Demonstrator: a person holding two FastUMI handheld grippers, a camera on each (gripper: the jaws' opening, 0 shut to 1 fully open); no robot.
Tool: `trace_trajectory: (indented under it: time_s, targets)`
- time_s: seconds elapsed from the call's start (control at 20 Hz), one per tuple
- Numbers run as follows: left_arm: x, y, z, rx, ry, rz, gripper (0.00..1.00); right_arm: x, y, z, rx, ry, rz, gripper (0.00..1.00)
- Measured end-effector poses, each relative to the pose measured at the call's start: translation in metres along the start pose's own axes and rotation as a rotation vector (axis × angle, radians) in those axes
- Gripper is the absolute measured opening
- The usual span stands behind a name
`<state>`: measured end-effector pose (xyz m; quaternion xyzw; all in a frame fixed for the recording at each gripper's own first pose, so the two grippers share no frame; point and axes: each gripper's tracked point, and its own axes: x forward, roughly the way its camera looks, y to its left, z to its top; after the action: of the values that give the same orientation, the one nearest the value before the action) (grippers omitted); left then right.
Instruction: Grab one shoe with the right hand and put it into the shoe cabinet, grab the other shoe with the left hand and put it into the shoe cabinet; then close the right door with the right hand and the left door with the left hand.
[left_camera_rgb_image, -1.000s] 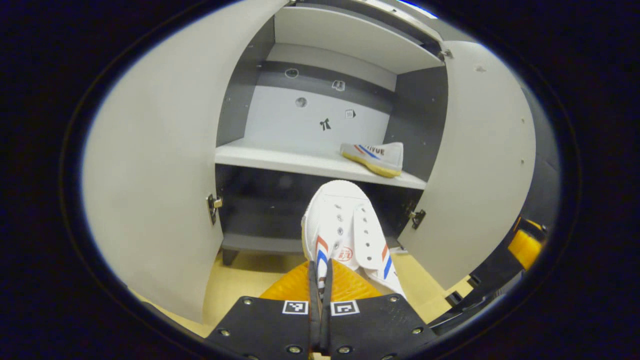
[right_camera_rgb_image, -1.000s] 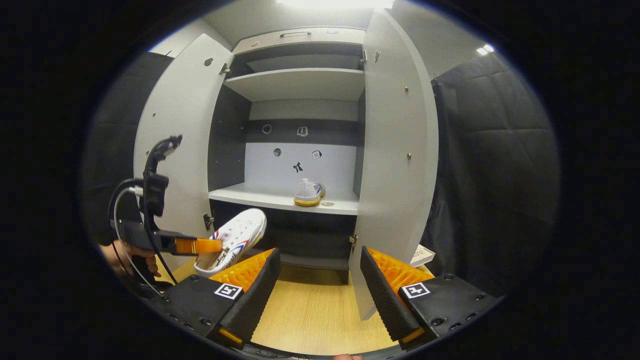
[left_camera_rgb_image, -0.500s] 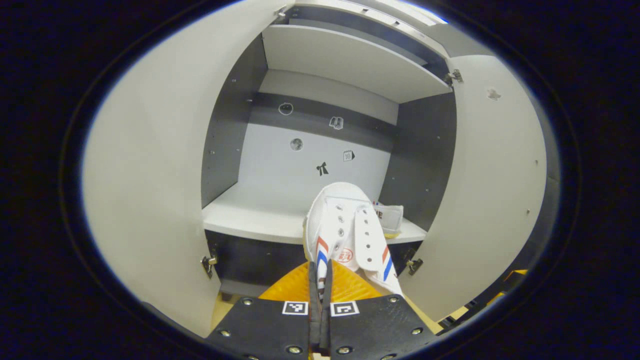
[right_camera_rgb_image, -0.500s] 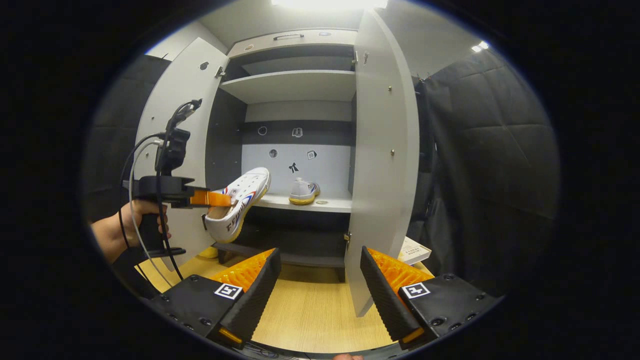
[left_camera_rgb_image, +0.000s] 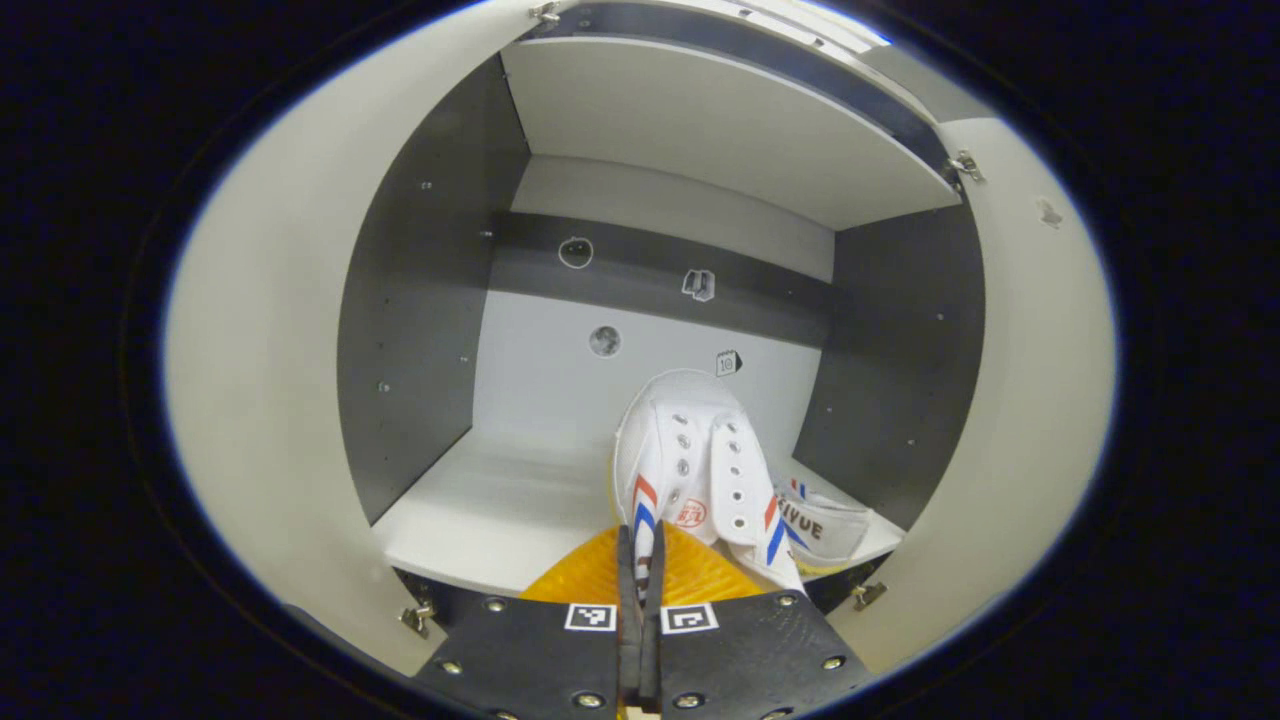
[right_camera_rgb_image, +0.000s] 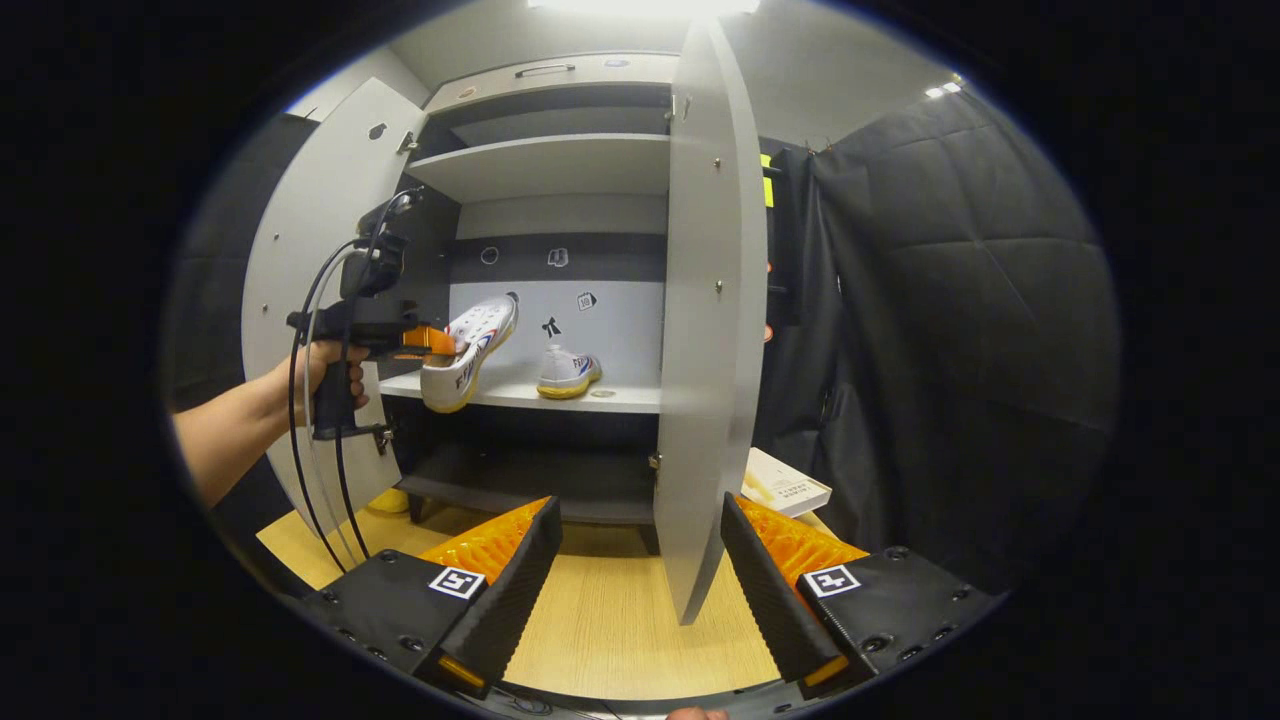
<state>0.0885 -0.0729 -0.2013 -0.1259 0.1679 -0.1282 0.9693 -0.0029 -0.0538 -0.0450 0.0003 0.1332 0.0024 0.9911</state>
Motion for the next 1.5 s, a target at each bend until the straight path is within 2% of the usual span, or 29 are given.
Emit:
trace_trajectory:
  time_s: [0.05,0.15,0.2,0.3,0.45,0.5,0.8,0.95,1.0,1.1,1.25,1.45,1.5]
  targets:
    - [0.001,0.000,-0.001,-0.004,0.001,0.002,0.01,0.001,-0.002,-0.001,0.002,0.004,-0.006,0.96]
    - [0.002,0.001,-0.002,0.006,0.008,0.012,0.01,0.001,-0.006,-0.003,0.002,0.009,-0.021,1.00]
    - [0.000,0.000,0.000,0.011,0.013,0.017,0.01,0.001,-0.007,-0.004,0.002,0.012,-0.025,0.96]
    - [0.002,0.000,-0.002,0.013,0.029,0.026,0.01,0.002,-0.008,-0.005,0.000,0.019,-0.032,1.00]
    - [0.004,0.001,-0.002,-0.005,0.057,0.040,0.01,0.003,-0.006,-0.011,-0.009,0.039,-0.031,0.96]
    - [0.004,0.002,-0.003,-0.014,0.066,0.043,0.00,0.004,-0.006,-0.011,-0.014,0.042,-0.033,1.00]
    - [0.003,0.001,0.002,0.015,0.111,0.064,0.01,0.007,-0.004,-0.011,-0.012,0.046,-0.031,1.00]
    - [-0.001,0.002,0.013,0.059,0.079,0.060,0.05,0.008,-0.002,-0.008,-0.017,0.036,-0.028,0.96]
    - [0.000,0.008,0.027,0.094,0.028,0.098,0.05,0.008,-0.001,-0.006,-0.018,0.033,-0.027,0.96]
    - [-0.011,0.001,0.042,0.138,-0.013,0.097,0.39,0.007,-0.001,-0.002,-0.018,0.024,-0.027,1.00]
    - [-0.035,-0.013,0.058,0.181,-0.070,0.085,0.91,0.006,-0.002,0.004,-0.005,0.012,-0.024,0.99]
    - [-0.095,-0.035,0.086,0.181,-0.179,0.057,0.93,0.004,-0.004,0.017,-0.001,-0.018,-0.017,0.96]
    - [-0.113,-0.038,0.092,0.175,-0.210,0.058,0.93,0.004,-0.006,0.021,-0.003,-0.028,-0.016,0.99]
